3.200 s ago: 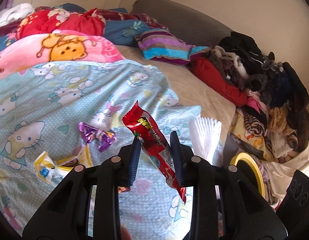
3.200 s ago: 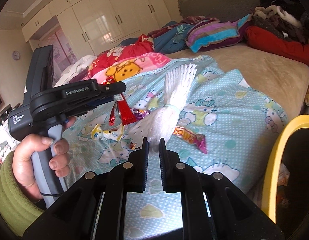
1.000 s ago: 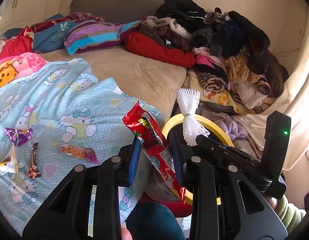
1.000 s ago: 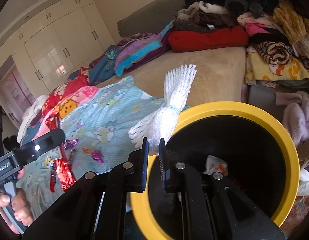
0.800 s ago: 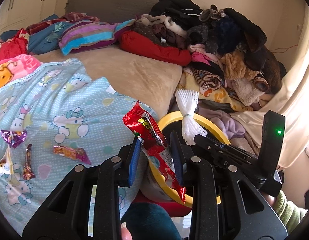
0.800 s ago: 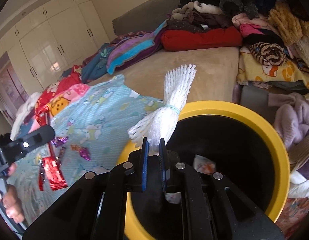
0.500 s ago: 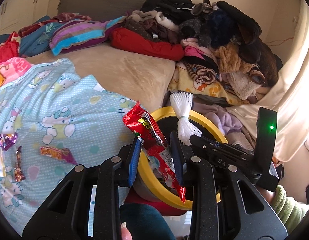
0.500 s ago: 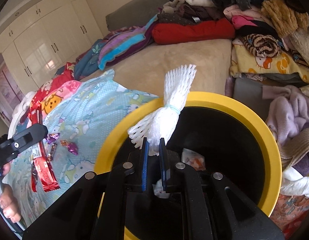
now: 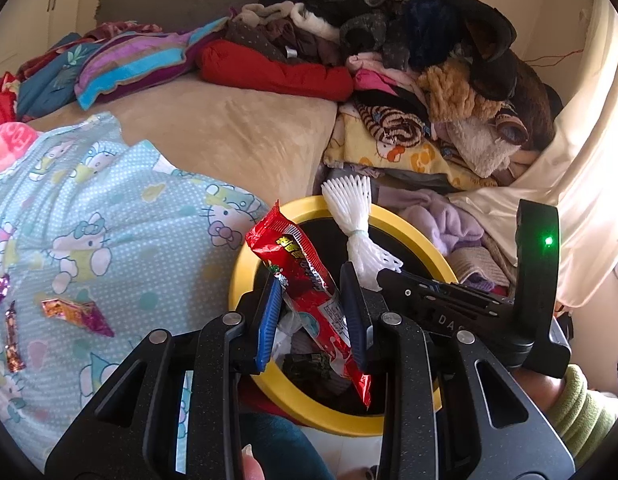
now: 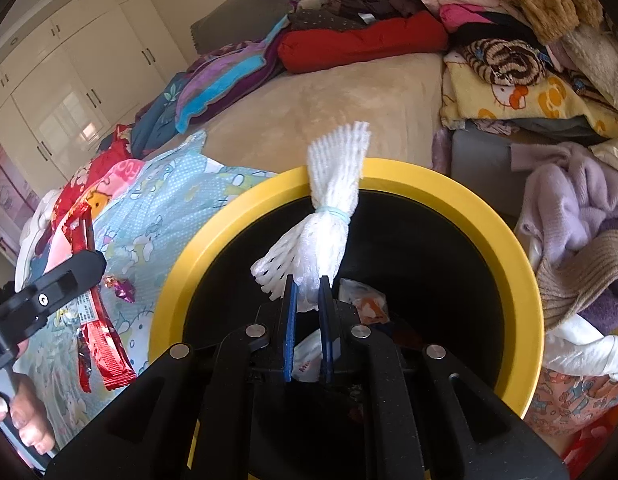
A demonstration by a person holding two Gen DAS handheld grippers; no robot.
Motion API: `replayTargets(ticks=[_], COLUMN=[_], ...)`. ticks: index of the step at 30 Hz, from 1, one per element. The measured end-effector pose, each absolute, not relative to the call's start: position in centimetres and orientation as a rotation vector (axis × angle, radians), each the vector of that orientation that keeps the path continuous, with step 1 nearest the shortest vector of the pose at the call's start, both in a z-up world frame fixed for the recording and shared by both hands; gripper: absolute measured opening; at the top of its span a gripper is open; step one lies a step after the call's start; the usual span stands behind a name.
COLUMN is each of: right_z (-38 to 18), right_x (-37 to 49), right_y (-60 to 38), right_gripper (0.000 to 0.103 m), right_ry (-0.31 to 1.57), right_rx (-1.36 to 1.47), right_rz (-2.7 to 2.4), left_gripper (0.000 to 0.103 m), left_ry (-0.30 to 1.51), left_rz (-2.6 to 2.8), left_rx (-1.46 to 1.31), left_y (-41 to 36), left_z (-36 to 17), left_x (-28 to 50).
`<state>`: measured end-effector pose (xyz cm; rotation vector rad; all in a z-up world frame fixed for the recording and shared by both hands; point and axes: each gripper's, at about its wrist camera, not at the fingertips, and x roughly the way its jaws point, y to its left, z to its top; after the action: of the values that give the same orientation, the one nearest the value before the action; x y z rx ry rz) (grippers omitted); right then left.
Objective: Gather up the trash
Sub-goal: 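Carry both held items over the yellow-rimmed bin and open both tools to release them, then move both open tools back from the bin toward the bed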
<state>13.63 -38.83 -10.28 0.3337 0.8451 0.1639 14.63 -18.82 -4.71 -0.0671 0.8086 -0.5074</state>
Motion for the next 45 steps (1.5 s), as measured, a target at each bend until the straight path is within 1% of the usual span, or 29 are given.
replayTargets(ticks=[7, 9, 10, 11, 13, 16, 18, 19, 20, 21, 23, 29, 31, 45], right_z=[-10.4, -10.3, -10.3, -10.2, -9.9, -9.5, -9.2, -9.2, -9.1, -9.1, -9.1, -8.7, -8.6, -6.4], right_x=[13.6, 13.5, 13.5, 13.5, 13.4, 13.4, 13.4, 13.4, 13.4, 13.4, 13.4, 13.4, 13.3, 13.3], right_y=[-41.0, -41.6, -42.0, -42.2, -42.6, -42.9, -42.8, -42.8, -42.8, -42.8, -42.7, -42.3, -42.1, -39.1], right_gripper=[0.013, 0.018, 0.025, 0.029, 0.033, 0.045, 0.050, 0.056, 0.061, 0.061, 0.064, 0.074, 0.075, 0.076], right_ry=[0.863, 0.870, 0.869, 0.867, 0.857, 0.846, 0.838, 0.839, 0.837, 0.834, 0.835, 0.823, 0.818, 0.790], right_rx=[0.395, 0.410, 0.424, 0.434, 0.449, 0.443, 0.444, 0.440, 0.435, 0.436, 0.437, 0.422, 0.417, 0.354], right_rz=[0.149, 0.125, 0.120, 0.119, 0.114, 0.106, 0.106, 0.103, 0.093, 0.090, 0.089, 0.077, 0.075, 0.126], left_gripper=[0.023, 0.026, 0.033, 0.044, 0.052, 0.070, 0.074, 0.078, 0.083, 0.085, 0.091, 0.092, 0.092, 0.092], left_ry=[0.836, 0.840, 0.842, 0.842, 0.837, 0.831, 0.829, 0.829, 0.829, 0.828, 0.826, 0.812, 0.808, 0.743], left_rz=[-0.516, -0.514, -0.513, -0.511, -0.510, -0.503, -0.500, -0.492, -0.488, -0.483, -0.473, -0.441, -0.434, -0.378], left_rx=[-0.050, -0.046, -0.047, -0.048, -0.057, -0.062, -0.070, -0.073, -0.076, -0.083, -0.094, -0.110, -0.114, -0.100], left_y=[-20.1, -20.4, -20.6, -20.6, -20.6, -20.5, -20.4, -20.2, -20.0, -19.7, -19.4, -18.1, -17.7, -15.0], left_z=[-5.6, -5.6, -5.7, -5.8, -5.8, -5.8, -5.8, -5.8, -5.8, -5.8, -5.7, -5.2, -5.1, -3.4], left_x=[15.2, 15.4, 15.5, 15.6, 15.6, 15.6, 15.5, 15.5, 15.6, 15.5, 15.5, 15.3, 15.2, 13.8])
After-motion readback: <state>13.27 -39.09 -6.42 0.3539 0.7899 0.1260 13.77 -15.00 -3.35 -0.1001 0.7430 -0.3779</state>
